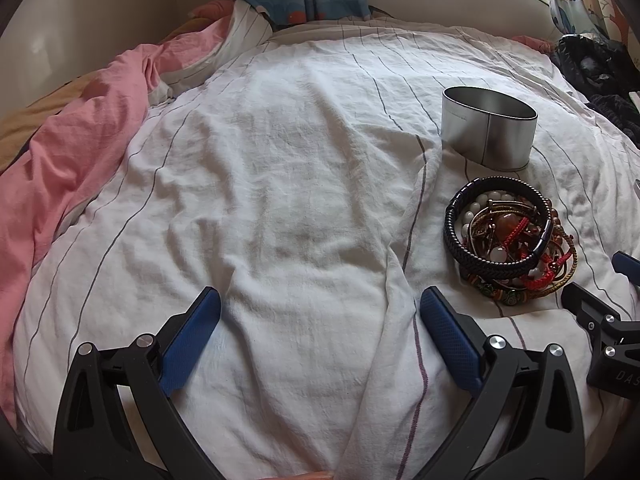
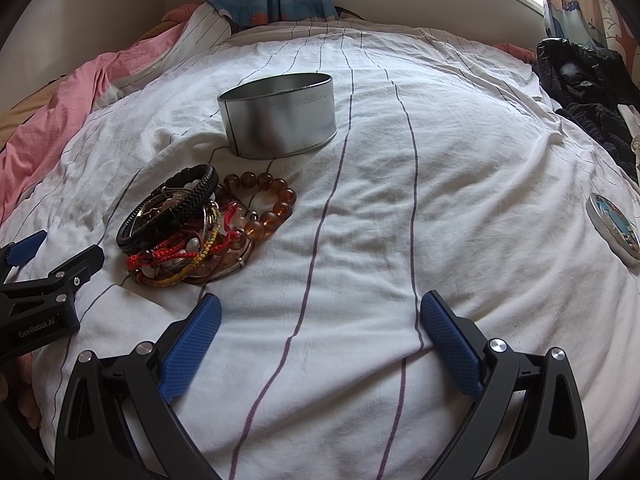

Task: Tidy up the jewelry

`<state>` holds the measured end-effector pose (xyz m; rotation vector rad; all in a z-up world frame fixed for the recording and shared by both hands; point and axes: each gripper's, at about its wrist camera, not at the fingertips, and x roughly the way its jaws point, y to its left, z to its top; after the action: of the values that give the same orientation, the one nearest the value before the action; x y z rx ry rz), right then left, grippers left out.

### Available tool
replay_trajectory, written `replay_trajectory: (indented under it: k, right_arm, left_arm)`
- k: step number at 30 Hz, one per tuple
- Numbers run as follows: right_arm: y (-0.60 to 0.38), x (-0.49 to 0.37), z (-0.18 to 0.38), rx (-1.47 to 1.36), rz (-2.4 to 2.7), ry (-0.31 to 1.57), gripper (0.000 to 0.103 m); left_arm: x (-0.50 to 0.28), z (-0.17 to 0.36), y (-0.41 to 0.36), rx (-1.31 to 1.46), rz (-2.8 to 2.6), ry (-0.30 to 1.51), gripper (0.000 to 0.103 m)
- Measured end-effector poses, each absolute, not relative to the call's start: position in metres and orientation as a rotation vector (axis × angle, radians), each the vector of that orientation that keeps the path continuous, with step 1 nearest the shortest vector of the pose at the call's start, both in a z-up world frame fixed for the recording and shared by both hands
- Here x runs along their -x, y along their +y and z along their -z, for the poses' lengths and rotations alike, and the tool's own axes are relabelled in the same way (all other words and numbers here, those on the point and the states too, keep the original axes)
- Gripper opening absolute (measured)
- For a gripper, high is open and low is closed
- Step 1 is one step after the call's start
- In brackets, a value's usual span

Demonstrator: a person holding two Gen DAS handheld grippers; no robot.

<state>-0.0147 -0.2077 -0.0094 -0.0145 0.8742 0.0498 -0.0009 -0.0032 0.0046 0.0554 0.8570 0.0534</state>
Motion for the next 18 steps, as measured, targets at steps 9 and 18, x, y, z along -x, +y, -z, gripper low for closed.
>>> replay_trajectory:
  k: [9,18]
  right_arm:
    - [-0.2076,0.0146,0.0087,0.015,-0.05,0.875,0.095]
    - [-0.2077,0.0146,0.0092,0.015,-0.049,0.875,0.095]
  left_arm:
    - [0.0012,-0.004,-0.0047,-0.057,-0.054,0.857,0.097]
    - [0.0002,-0.0023,-0.0003,-0.03,-0.045,0.873,0.096]
